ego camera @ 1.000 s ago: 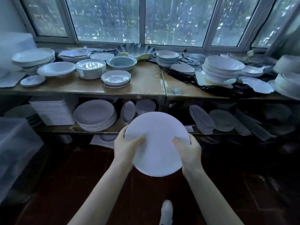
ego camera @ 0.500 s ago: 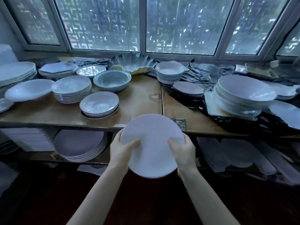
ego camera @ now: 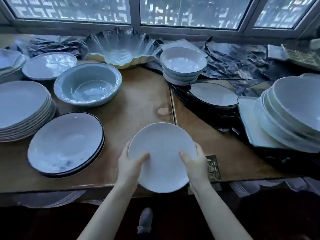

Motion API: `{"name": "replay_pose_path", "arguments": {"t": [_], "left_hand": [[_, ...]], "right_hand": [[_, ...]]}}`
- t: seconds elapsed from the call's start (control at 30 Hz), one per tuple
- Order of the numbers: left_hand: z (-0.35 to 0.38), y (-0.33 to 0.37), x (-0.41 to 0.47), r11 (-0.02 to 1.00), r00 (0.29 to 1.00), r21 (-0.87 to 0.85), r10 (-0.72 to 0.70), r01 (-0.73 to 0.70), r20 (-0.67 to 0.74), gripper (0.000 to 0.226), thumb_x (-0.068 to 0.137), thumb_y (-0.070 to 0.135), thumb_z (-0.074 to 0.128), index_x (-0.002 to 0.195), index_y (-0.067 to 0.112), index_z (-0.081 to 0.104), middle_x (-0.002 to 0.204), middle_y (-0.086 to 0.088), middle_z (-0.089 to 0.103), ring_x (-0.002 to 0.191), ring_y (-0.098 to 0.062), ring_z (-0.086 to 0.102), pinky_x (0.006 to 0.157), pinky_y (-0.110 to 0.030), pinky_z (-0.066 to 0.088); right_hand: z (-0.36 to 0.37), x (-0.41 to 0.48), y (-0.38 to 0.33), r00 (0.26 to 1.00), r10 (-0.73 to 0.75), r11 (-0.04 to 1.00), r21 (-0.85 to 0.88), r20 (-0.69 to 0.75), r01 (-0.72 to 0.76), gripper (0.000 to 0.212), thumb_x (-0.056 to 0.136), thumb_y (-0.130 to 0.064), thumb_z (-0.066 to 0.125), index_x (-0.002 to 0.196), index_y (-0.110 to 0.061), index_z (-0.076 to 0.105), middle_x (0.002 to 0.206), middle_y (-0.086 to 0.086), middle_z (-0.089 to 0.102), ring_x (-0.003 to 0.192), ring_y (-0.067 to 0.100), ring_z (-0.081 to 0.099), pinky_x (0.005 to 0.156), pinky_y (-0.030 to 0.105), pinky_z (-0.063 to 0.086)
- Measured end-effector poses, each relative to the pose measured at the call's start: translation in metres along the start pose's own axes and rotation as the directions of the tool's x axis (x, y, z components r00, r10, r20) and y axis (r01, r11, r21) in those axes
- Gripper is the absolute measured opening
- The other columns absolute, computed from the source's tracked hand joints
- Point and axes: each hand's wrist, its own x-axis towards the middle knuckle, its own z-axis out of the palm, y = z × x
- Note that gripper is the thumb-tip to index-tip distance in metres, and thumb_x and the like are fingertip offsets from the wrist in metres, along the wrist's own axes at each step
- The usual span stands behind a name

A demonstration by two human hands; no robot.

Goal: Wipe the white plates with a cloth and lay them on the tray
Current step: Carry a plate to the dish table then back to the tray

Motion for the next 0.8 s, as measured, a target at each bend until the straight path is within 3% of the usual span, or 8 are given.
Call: {"name": "replay_pose_path", "arguments": {"t": [0.1, 0.2, 0.3, 0.4, 0.5, 0.57, 0.67, 0.8], "left_hand": [[0.008, -0.001, 0.052, 0.998, 0.999, 0.041, -0.04, 0.039, 0.01, 0.052, 0.06, 0.027, 0.076, 0.096, 0.062, 0.061, 0.097, 0.027, 0.069, 0.096, -0.007, 0.066, 0.088, -0.042, 0.056], [0.015, -0.01, 0.092, 0.995, 0.997, 0.065, -0.073, 0.073, -0.002, 0.057, 0.063, 0.029, 0.077, 0.112, 0.053, 0.06, 0.104, 0.023, 0.069, 0.101, -0.01, 0.066, 0.085, -0.039, 0.056], [0.022, -0.018, 0.121, 0.992, 0.997, 0.104, -0.076, 0.076, -0.009, 0.062, 0.066, 0.031, 0.075, 0.124, 0.045, 0.057, 0.111, 0.02, 0.067, 0.108, -0.012, 0.063, 0.077, -0.03, 0.054], [0.029, -0.021, 0.14, 0.986, 0.998, 0.152, -0.066, 0.068, -0.017, 0.066, 0.066, 0.034, 0.073, 0.128, 0.047, 0.053, 0.129, 0.015, 0.061, 0.13, -0.017, 0.051, 0.1, -0.045, 0.049], [0.033, -0.022, 0.154, 0.977, 0.998, 0.203, -0.061, 0.062, -0.01, 0.072, 0.067, 0.037, 0.073, 0.134, 0.045, 0.05, 0.148, 0.007, 0.047, 0.138, -0.016, 0.043, 0.108, -0.05, 0.042], [0.035, -0.024, 0.16, 0.971, 0.997, 0.228, -0.072, 0.071, -0.001, 0.073, 0.072, 0.036, 0.075, 0.139, 0.043, 0.046, 0.155, 0.005, 0.039, 0.141, -0.009, 0.037, 0.112, -0.048, 0.038], [0.038, -0.029, 0.163, 0.967, 0.998, 0.247, -0.06, 0.058, -0.002, 0.07, 0.081, 0.027, 0.075, 0.142, 0.041, 0.045, 0.158, 0.007, 0.033, 0.136, 0.014, 0.022, 0.115, -0.038, 0.032], [0.04, -0.029, 0.163, 0.96, 0.998, 0.273, -0.065, 0.067, -0.017, 0.068, 0.08, 0.028, 0.075, 0.14, 0.041, 0.046, 0.156, 0.005, 0.038, 0.14, -0.002, 0.033, 0.112, -0.039, 0.037]], "right_hand": [[0.027, 0.043, 0.004, 0.999, 0.034, 0.999, -0.023, -0.025, -0.035, 0.036, 0.091, -0.007, 0.065, 0.12, -0.027, 0.059, 0.111, -0.006, 0.068, 0.101, 0.015, 0.065, 0.072, 0.03, 0.052], [0.047, 0.077, 0.013, 0.997, 0.078, 0.996, -0.035, -0.028, -0.079, 0.036, 0.092, -0.009, 0.065, 0.119, -0.033, 0.059, 0.108, -0.013, 0.067, 0.098, 0.008, 0.064, 0.069, 0.026, 0.051], [0.059, 0.104, 0.019, 0.993, 0.109, 0.992, -0.065, -0.035, -0.111, 0.037, 0.092, -0.014, 0.065, 0.121, -0.036, 0.058, 0.109, -0.017, 0.067, 0.099, 0.006, 0.064, 0.071, 0.029, 0.053], [0.066, 0.122, 0.025, 0.989, 0.137, 0.988, -0.062, -0.056, -0.141, 0.041, 0.092, -0.013, 0.066, 0.127, -0.032, 0.056, 0.114, -0.013, 0.066, 0.105, 0.012, 0.064, 0.08, 0.036, 0.056], [0.07, 0.133, 0.028, 0.986, 0.151, 0.985, -0.071, -0.072, -0.157, 0.045, 0.092, -0.015, 0.067, 0.133, -0.029, 0.054, 0.119, -0.01, 0.065, 0.11, 0.016, 0.063, 0.087, 0.043, 0.056], [0.073, 0.139, 0.031, 0.983, 0.16, 0.983, -0.081, -0.087, -0.167, 0.043, 0.092, -0.018, 0.066, 0.13, -0.033, 0.054, 0.119, -0.012, 0.065, 0.11, 0.016, 0.063, 0.087, 0.044, 0.056], [0.074, 0.144, 0.034, 0.976, 0.188, 0.977, -0.08, -0.109, -0.197, 0.042, 0.09, -0.021, 0.067, 0.129, -0.032, 0.056, 0.118, -0.012, 0.066, 0.109, 0.016, 0.063, 0.09, 0.05, 0.056], [0.074, 0.145, 0.037, 0.972, 0.21, 0.971, -0.091, -0.103, -0.219, 0.048, 0.08, -0.034, 0.063, 0.127, -0.036, 0.056, 0.117, -0.014, 0.066, 0.108, 0.013, 0.063, 0.09, 0.049, 0.056]]}}
